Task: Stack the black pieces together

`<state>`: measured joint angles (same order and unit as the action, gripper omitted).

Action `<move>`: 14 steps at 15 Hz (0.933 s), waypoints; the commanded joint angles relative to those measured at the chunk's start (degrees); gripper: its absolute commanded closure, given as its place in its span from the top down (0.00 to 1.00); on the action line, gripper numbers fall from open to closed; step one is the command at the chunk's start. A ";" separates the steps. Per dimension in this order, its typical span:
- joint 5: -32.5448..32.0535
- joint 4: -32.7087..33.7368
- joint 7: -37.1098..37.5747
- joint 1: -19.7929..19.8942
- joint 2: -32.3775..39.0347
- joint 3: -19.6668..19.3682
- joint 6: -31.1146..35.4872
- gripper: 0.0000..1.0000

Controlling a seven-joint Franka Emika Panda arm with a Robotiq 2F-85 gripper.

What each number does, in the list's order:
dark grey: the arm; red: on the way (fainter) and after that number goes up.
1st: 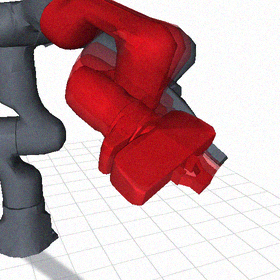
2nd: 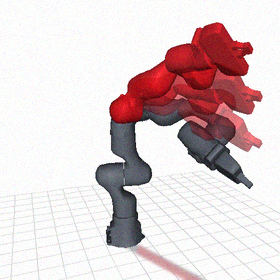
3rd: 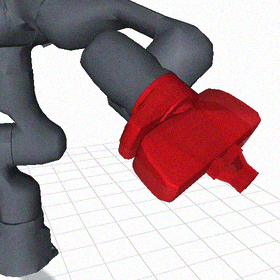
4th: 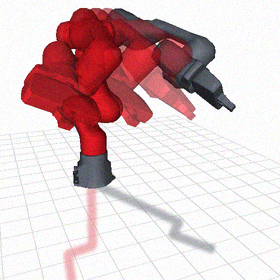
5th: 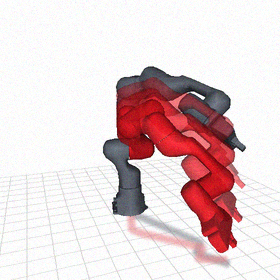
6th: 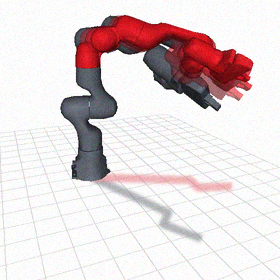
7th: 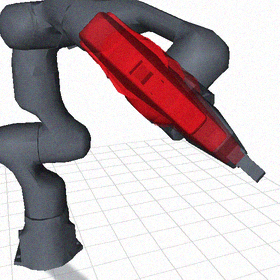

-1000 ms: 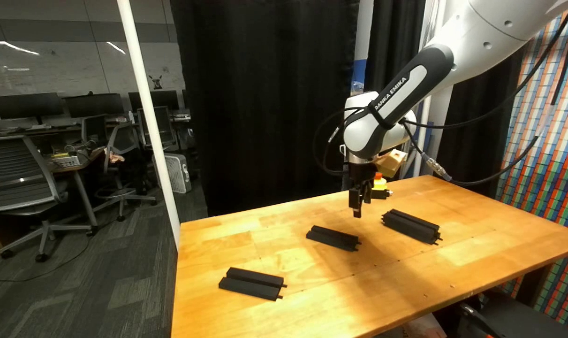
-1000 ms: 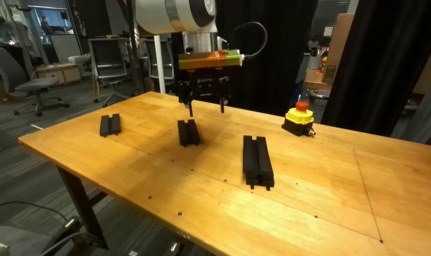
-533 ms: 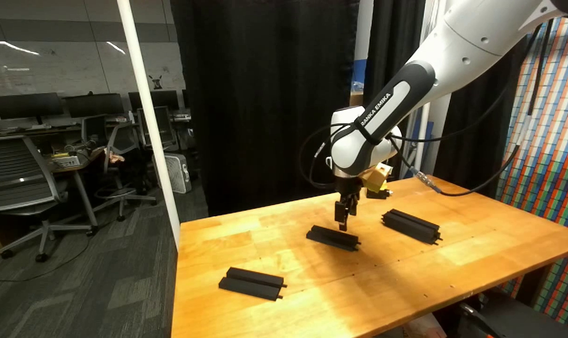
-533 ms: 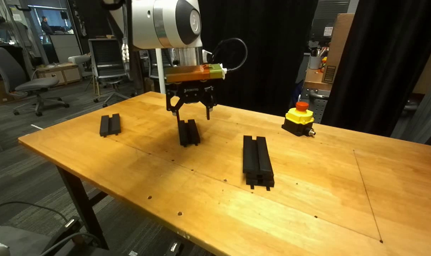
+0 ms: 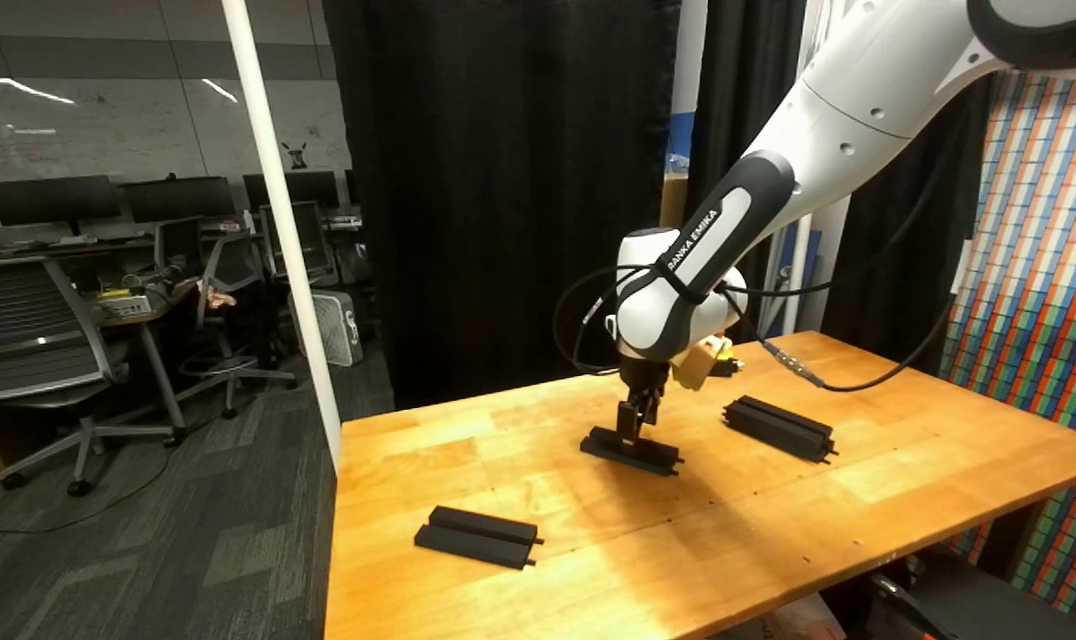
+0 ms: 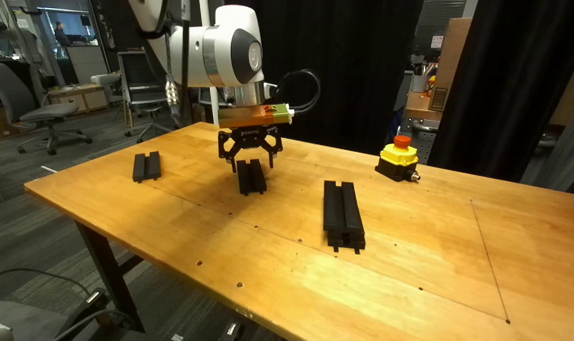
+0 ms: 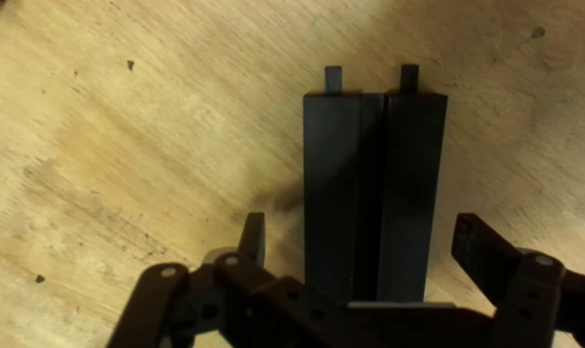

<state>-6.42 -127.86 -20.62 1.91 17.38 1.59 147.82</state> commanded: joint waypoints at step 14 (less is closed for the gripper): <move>6.90 4.98 -4.70 5.37 3.97 2.64 -0.99 0.47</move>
<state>-0.74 -123.96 -23.82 6.09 22.25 3.29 148.46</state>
